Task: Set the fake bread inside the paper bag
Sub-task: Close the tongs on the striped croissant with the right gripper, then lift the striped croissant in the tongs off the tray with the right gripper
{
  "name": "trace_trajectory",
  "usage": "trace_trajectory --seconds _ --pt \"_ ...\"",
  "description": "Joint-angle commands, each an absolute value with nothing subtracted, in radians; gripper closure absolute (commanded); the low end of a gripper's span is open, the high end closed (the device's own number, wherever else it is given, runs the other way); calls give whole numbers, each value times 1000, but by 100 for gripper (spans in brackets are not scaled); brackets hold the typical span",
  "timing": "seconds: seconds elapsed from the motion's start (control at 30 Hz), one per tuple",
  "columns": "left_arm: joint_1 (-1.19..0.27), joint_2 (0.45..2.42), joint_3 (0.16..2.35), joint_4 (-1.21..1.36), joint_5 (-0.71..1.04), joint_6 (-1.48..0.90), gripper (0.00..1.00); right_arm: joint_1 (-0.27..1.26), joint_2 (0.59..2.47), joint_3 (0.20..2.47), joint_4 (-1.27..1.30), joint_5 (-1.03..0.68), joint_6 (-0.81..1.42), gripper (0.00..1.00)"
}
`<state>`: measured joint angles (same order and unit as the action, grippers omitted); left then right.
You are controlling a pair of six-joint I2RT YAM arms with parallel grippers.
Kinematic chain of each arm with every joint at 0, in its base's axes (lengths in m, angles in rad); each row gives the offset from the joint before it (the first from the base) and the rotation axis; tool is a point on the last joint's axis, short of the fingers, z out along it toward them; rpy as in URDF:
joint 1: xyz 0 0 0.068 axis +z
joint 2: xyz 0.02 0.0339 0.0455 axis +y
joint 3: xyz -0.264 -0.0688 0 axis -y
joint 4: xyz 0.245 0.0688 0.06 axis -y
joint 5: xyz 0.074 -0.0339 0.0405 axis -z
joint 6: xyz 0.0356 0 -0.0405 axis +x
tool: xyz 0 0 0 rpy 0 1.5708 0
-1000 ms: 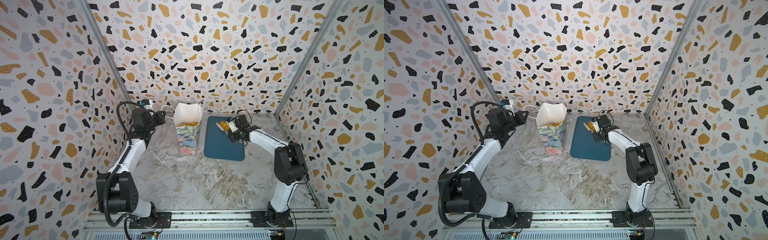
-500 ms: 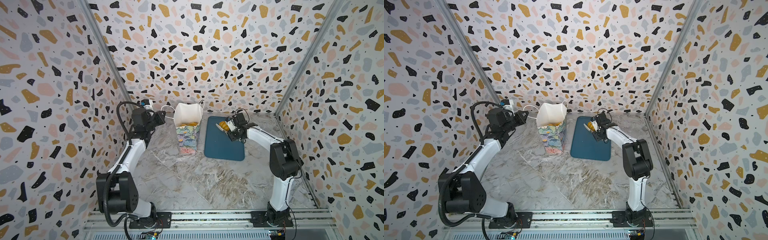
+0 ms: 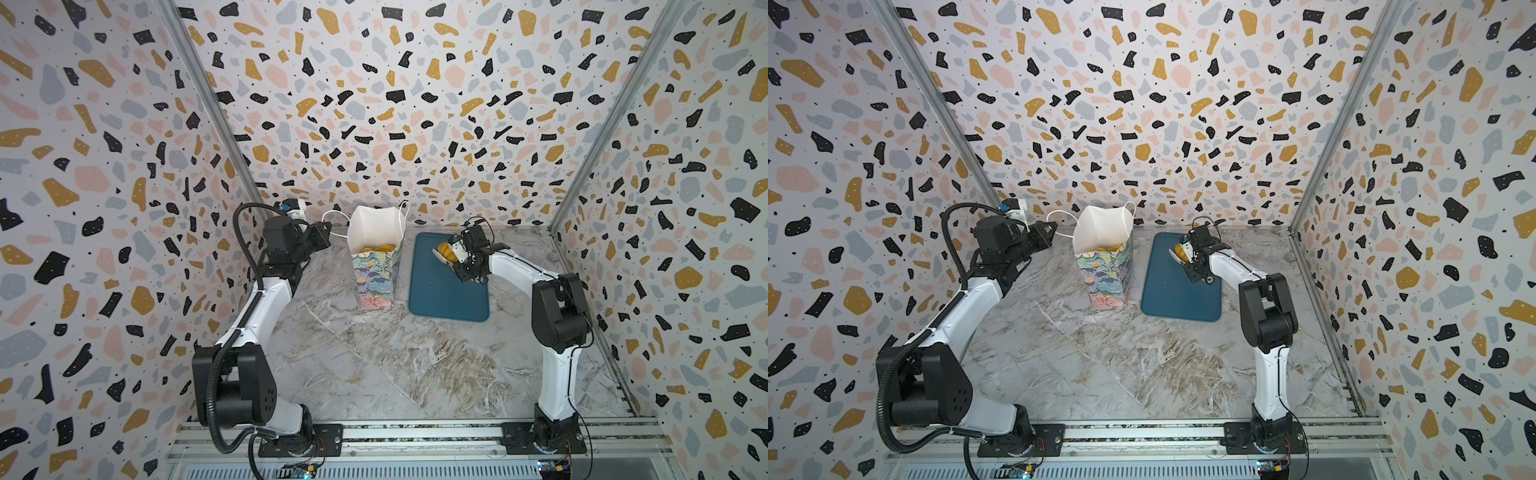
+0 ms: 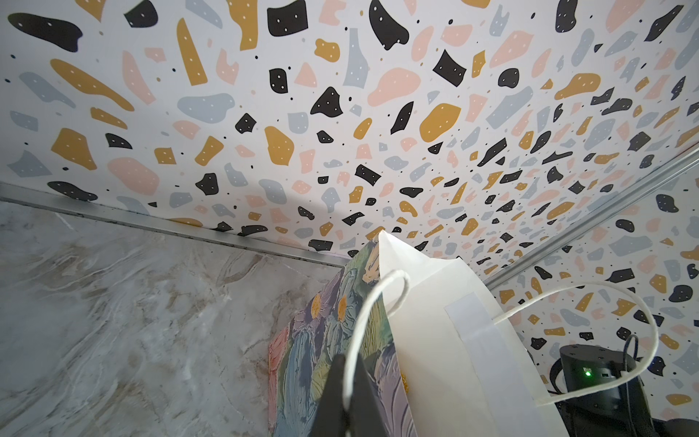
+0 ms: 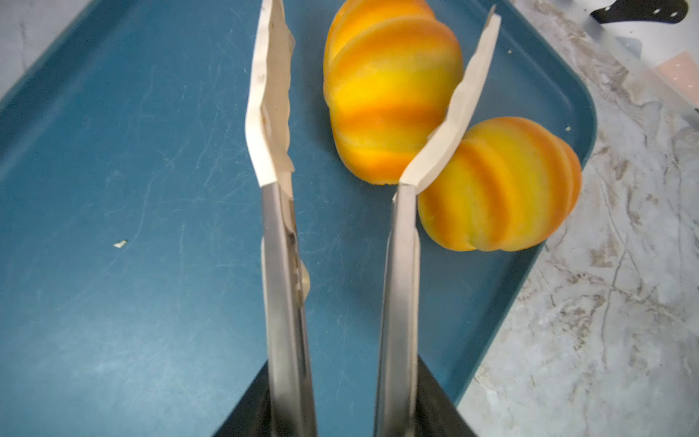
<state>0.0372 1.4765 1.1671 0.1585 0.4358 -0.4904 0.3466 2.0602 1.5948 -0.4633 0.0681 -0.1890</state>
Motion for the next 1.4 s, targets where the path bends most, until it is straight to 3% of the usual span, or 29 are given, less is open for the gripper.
trace_trajectory --seconds 0.0,0.4,0.87,1.37 --pt "34 1471 1161 189 441 -483 100 344 2049 1641 -482 78 -197 56" --pt "34 1472 1159 189 439 -482 100 342 2059 1642 -487 72 -198 63" --pt "34 1470 1160 188 438 -481 100 344 2025 1624 -491 28 -176 80" --pt "34 1466 1159 189 436 -482 100 345 1864 1446 -395 -54 -81 85"
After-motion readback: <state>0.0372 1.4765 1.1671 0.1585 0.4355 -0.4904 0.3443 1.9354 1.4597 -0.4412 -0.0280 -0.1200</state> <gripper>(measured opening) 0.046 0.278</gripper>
